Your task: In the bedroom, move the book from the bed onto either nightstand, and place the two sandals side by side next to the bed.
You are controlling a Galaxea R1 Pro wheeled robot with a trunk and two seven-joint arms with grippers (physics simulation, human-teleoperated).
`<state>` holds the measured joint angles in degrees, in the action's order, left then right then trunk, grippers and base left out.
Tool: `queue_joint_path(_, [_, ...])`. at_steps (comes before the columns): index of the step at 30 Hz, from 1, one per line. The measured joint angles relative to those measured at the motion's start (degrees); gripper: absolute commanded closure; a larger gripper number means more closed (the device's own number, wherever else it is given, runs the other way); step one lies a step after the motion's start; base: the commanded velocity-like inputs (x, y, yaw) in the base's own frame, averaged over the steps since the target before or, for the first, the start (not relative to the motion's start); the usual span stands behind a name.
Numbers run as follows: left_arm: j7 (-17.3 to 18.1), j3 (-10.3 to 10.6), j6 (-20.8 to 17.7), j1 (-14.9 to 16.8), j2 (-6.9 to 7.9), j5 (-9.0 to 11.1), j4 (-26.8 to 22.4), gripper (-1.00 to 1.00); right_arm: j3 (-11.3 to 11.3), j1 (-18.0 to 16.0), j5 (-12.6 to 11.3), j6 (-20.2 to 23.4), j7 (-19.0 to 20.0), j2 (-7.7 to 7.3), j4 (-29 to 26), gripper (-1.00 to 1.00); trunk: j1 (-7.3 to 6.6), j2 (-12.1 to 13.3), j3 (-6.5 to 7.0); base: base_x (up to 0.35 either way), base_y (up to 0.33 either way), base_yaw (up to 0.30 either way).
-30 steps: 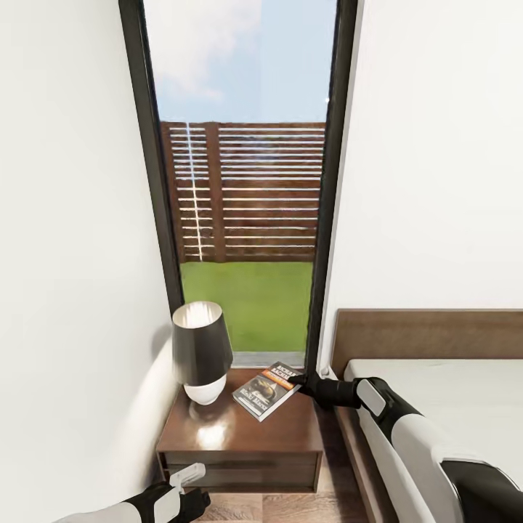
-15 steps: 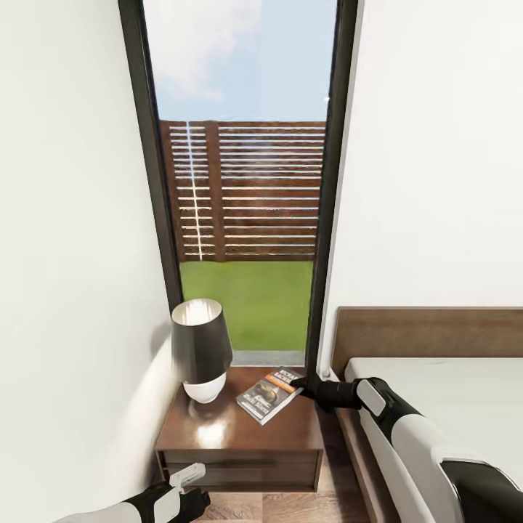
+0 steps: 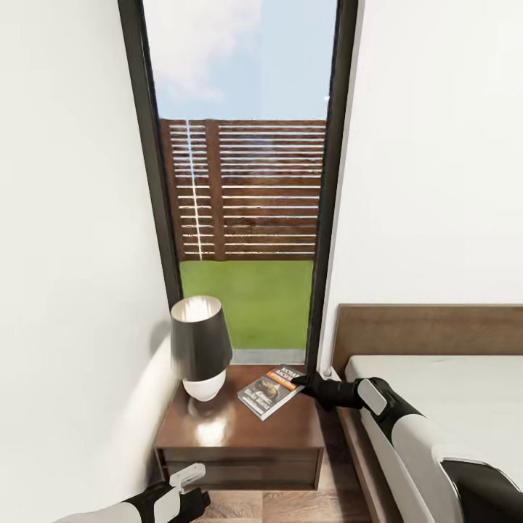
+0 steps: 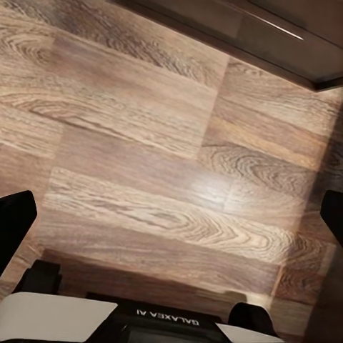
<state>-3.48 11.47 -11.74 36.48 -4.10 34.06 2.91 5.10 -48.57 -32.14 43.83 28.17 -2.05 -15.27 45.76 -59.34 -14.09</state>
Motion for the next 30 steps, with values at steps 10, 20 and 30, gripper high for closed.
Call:
queue_joint_path(10, [0.0,0.0,0.0,0.0,0.0,0.0,0.0,-1.0,0.2,0.0,-0.1,0.0,0.5,-0.07,0.0,1.0,2.2,-4.0,-2.51,0.0,0.0,0.088])
queue_joint_path(20, [0.0,0.0,0.0,0.0,0.0,0.0,0.0,-1.0,0.3,0.0,-3.8,-1.4,4.2,-0.07,0.0,1.0,4.4,-8.0,-5.15,0.0,0.0,0.103])
queue_joint_path(30, [0.0,0.0,0.0,0.0,0.0,0.0,0.0,-1.0,0.3,0.0,-4.0,-4.9,4.4,-0.08,0.0,1.0,5.72,-10.5,-6.82,0.0,0.0,0.057])
